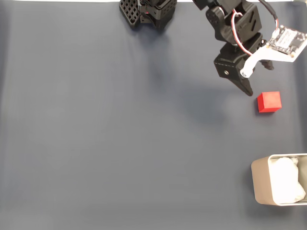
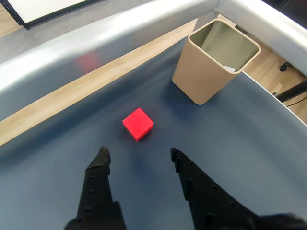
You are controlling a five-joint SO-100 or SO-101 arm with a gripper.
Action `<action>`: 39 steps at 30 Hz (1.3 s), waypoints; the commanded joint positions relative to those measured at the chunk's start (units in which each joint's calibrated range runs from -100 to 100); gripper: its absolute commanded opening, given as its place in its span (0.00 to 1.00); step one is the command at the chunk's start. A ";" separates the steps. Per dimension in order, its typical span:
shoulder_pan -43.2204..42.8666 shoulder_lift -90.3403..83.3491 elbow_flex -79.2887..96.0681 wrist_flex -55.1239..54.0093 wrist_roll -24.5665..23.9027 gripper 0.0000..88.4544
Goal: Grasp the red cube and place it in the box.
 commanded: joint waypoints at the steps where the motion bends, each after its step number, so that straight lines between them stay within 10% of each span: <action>1: -0.51 2.01 -0.37 -4.26 -0.15 0.36; 39: -1.51 22.80 -13.69 -15.25 -2.64 0.40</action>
